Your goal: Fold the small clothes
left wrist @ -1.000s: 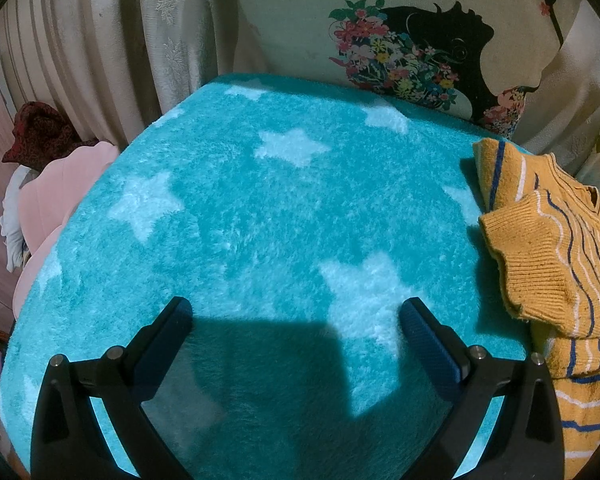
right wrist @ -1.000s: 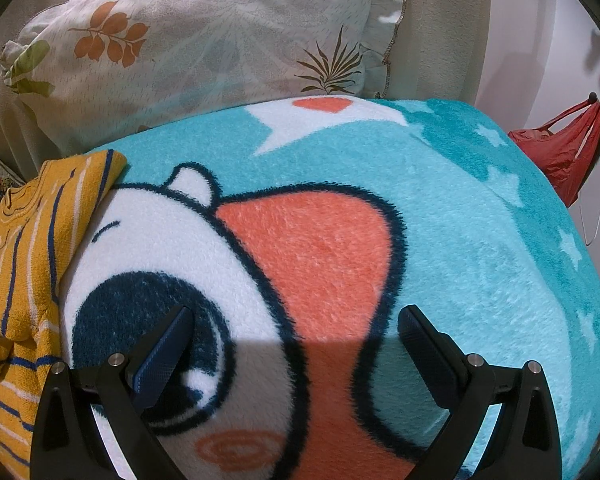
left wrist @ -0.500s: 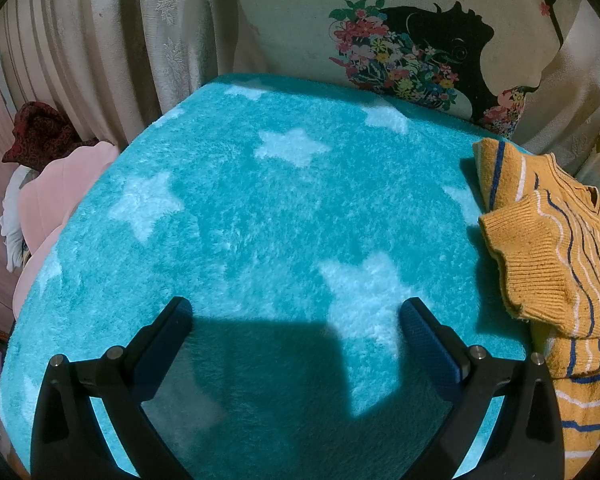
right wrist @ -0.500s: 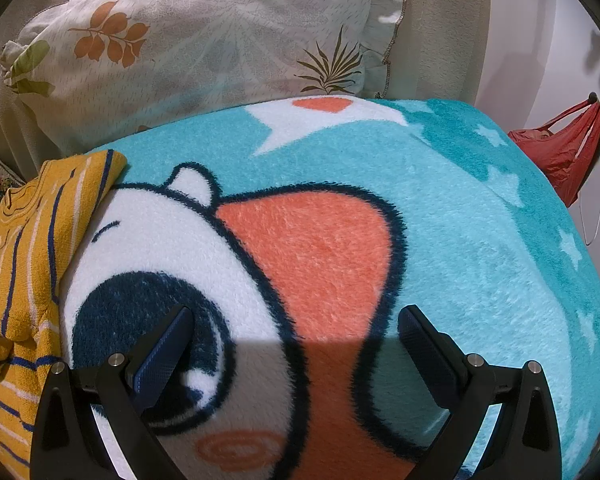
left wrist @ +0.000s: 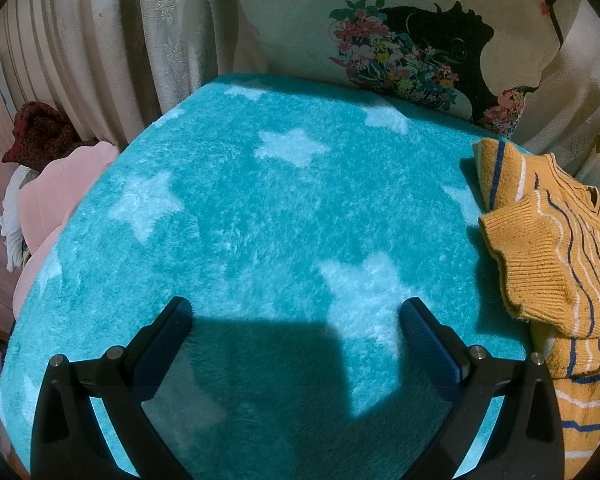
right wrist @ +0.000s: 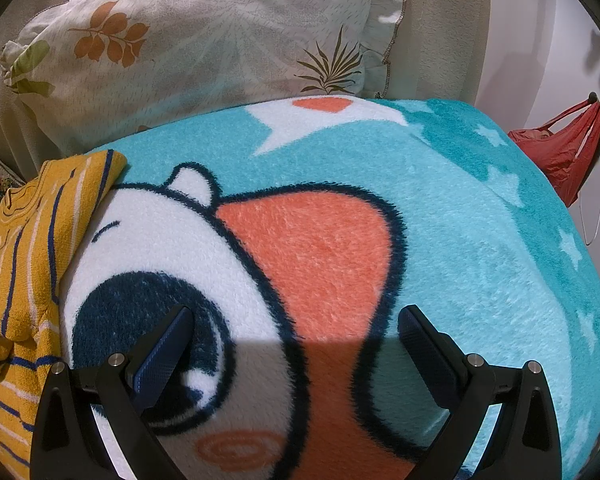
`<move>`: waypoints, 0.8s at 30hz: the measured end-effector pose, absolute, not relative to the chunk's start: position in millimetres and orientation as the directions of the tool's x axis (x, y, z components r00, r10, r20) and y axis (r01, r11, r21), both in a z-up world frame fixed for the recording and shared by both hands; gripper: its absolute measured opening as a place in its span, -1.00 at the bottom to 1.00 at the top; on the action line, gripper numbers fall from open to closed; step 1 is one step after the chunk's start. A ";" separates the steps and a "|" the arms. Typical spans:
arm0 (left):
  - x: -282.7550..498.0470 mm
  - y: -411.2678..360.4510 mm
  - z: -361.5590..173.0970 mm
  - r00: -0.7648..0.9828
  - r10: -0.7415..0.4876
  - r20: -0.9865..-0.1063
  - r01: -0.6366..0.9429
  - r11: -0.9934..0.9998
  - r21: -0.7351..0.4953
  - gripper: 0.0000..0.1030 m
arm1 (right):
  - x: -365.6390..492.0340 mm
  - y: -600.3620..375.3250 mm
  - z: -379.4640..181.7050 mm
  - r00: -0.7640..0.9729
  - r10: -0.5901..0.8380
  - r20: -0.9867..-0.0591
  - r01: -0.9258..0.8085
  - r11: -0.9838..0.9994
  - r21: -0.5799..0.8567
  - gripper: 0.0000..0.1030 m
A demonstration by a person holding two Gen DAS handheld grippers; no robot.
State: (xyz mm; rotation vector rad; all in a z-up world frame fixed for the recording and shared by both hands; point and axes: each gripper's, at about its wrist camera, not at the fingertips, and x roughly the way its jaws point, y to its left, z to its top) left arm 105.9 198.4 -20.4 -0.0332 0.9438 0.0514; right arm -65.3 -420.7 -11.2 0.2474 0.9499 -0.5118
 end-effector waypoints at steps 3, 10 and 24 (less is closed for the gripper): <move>105.9 198.3 -20.4 0.585 0.030 -0.810 -0.059 0.998 -0.006 1.00 | -65.3 -420.6 -11.3 0.475 -0.308 -0.825 0.520 0.854 -0.020 1.00; 106.0 198.4 -20.3 0.580 0.033 -0.814 -0.062 0.998 -0.004 1.00 | -65.1 -420.4 -11.4 0.475 -0.308 -0.825 0.520 0.854 -0.020 1.00; 106.1 198.3 -20.4 0.579 0.034 -0.815 -0.064 0.998 -0.003 1.00 | -65.2 -420.1 -11.2 0.475 -0.308 -0.825 0.520 0.854 -0.020 1.00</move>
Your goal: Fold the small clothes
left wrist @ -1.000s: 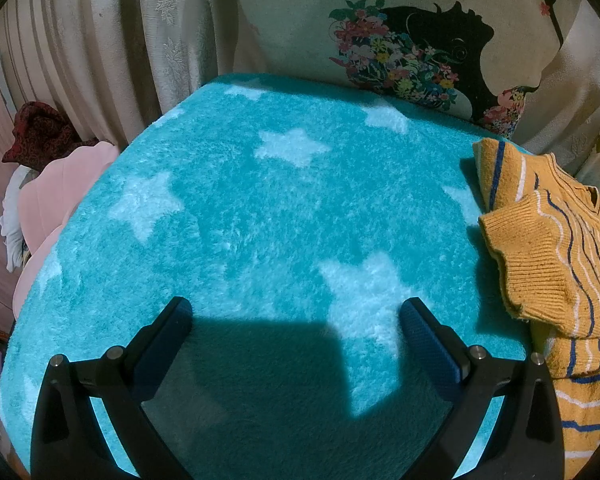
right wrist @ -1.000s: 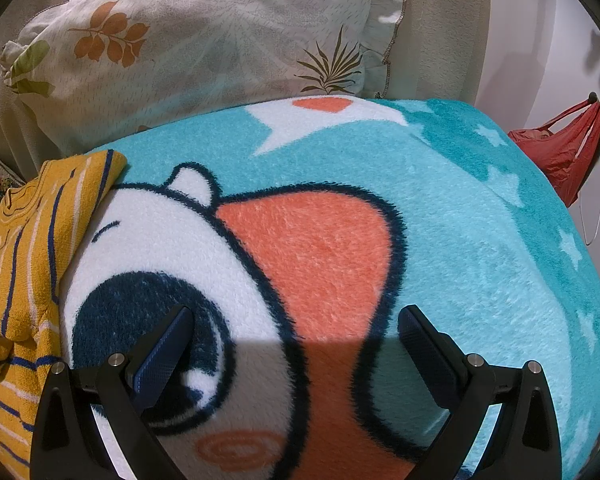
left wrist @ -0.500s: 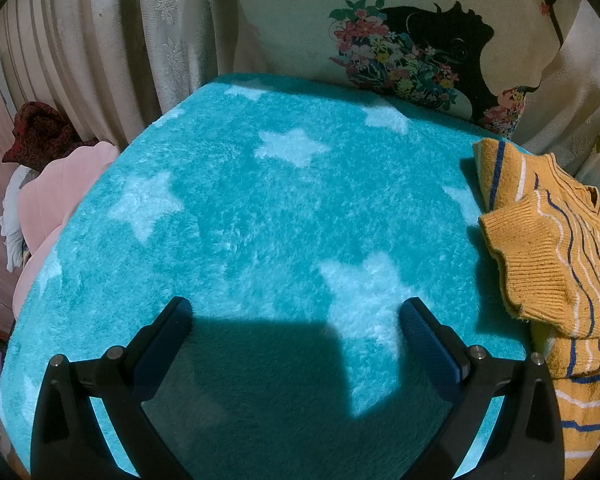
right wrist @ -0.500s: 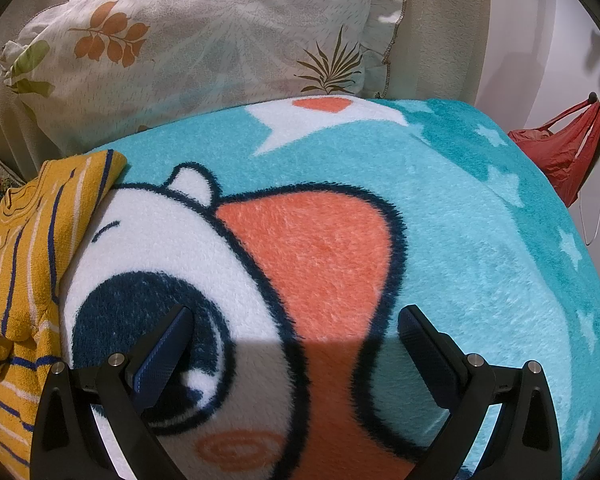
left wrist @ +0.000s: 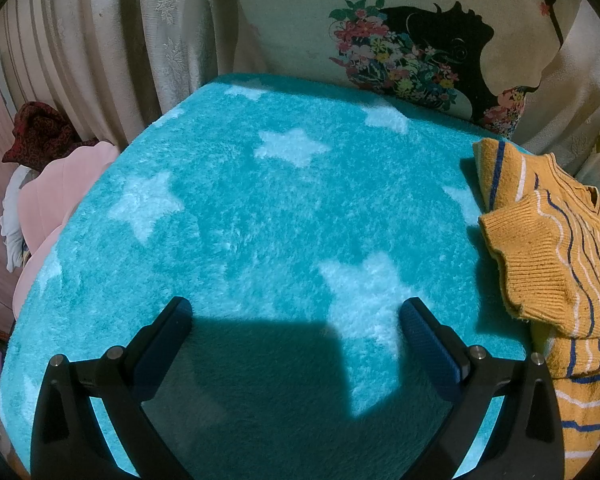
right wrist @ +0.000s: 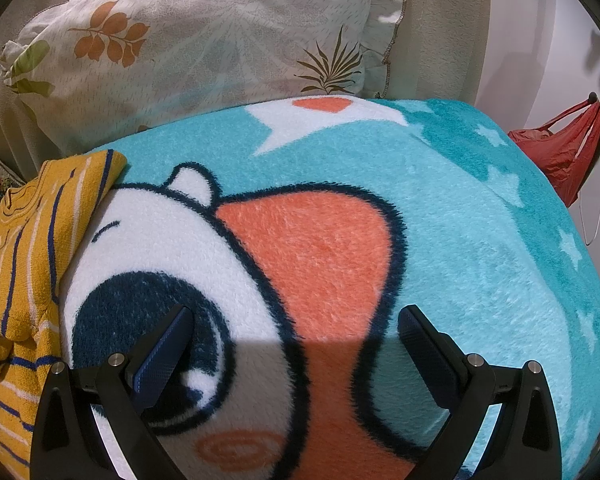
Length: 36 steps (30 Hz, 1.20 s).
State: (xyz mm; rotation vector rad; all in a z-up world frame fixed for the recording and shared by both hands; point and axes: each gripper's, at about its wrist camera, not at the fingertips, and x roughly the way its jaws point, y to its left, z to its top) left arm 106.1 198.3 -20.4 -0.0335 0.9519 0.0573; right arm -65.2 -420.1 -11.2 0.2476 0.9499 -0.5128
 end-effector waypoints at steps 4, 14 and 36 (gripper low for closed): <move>106.2 199.1 -20.4 0.578 0.035 -0.815 -0.064 0.998 -0.003 1.00 | -65.1 -420.1 -11.3 0.474 -0.308 -0.825 0.520 0.854 -0.020 1.00; 106.7 197.9 -19.7 0.577 0.036 -0.816 -0.065 0.998 -0.002 1.00 | -64.5 -421.0 -12.5 0.474 -0.309 -0.824 0.519 0.854 -0.022 1.00; 31.6 198.9 59.6 0.636 0.023 -0.772 -0.074 0.997 -0.031 1.00 | -74.1 -310.1 69.9 0.475 -0.169 -0.864 0.467 0.880 0.085 0.82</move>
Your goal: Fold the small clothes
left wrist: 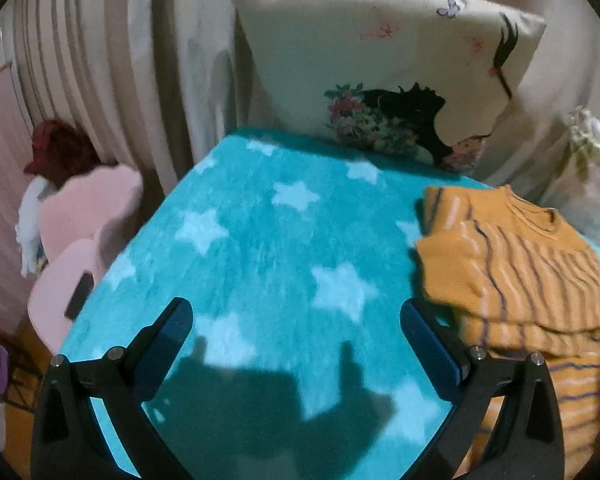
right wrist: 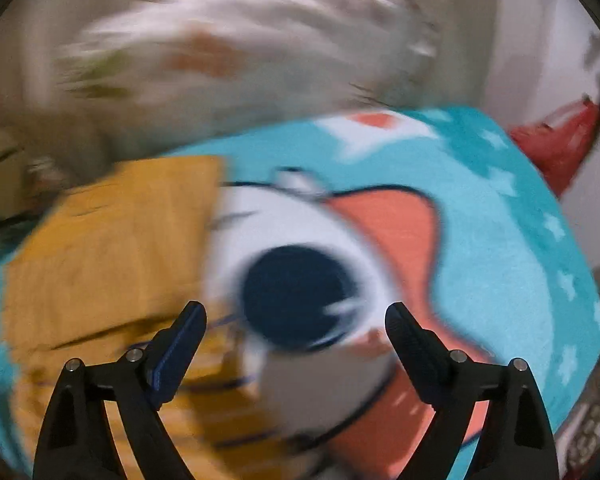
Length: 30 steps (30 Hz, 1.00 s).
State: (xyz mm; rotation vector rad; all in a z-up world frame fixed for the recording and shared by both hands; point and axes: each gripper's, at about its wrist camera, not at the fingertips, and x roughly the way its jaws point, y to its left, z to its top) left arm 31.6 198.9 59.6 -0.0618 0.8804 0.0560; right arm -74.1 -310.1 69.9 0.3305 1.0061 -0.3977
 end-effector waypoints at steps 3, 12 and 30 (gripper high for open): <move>12.3 210.5 69.3 0.617 -0.039 -0.786 -0.066 0.993 -0.102 1.00 | -72.5 -225.9 87.0 0.532 0.075 -0.843 0.258 0.934 0.246 0.79; -41.5 274.4 104.1 0.648 0.049 -0.760 -0.102 0.995 -0.023 1.00 | -73.8 30.6 52.9 0.285 0.372 -0.884 -0.382 0.889 0.251 0.32; -80.8 320.1 111.0 0.642 -0.015 -0.767 -0.114 0.987 -0.115 1.00 | -61.0 11.6 13.1 0.195 0.361 -0.912 -0.155 0.929 0.335 -0.87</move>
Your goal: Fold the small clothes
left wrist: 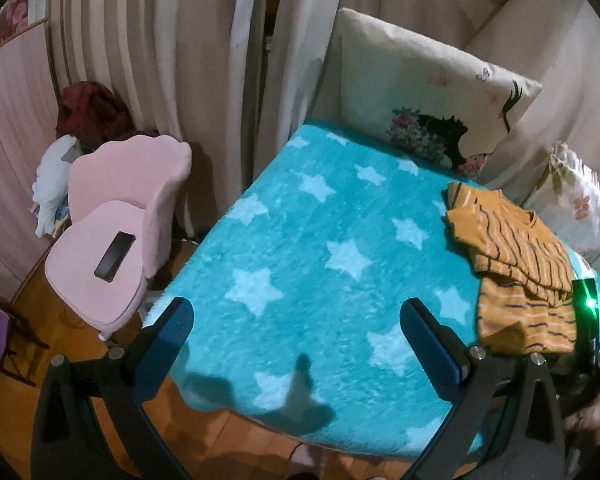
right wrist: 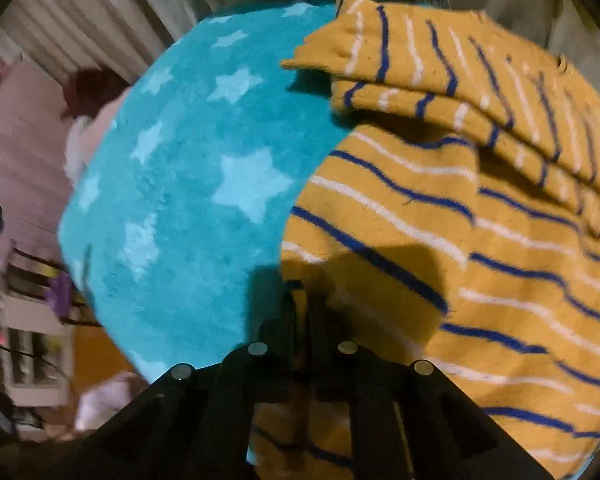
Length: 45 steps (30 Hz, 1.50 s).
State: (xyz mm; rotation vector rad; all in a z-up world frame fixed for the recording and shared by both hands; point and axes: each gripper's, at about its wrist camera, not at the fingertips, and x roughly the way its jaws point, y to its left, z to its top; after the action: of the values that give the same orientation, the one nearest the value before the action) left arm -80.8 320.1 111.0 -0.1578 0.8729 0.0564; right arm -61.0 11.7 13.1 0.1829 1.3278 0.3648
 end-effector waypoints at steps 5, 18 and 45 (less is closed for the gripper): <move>-78.8 296.4 122.3 0.669 -0.037 -0.743 -0.064 0.992 -0.107 1.00 | -86.8 76.1 14.0 0.080 0.500 -0.862 -0.315 0.833 0.454 -0.82; -133.1 202.6 79.6 0.445 -0.292 -0.846 0.017 0.948 -0.319 1.00 | -223.4 -186.2 87.8 0.501 0.203 -0.841 0.135 0.942 0.307 0.07; -145.8 120.2 7.9 0.364 -0.457 -0.812 0.018 0.875 -0.484 0.96 | -323.3 -276.6 18.8 0.443 0.474 -0.761 0.270 0.739 0.618 -0.83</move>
State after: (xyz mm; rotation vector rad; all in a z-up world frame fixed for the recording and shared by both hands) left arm -145.8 120.2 7.9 -0.4320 1.1667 -0.3177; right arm -323.3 -276.6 18.8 0.7705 1.1348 0.1437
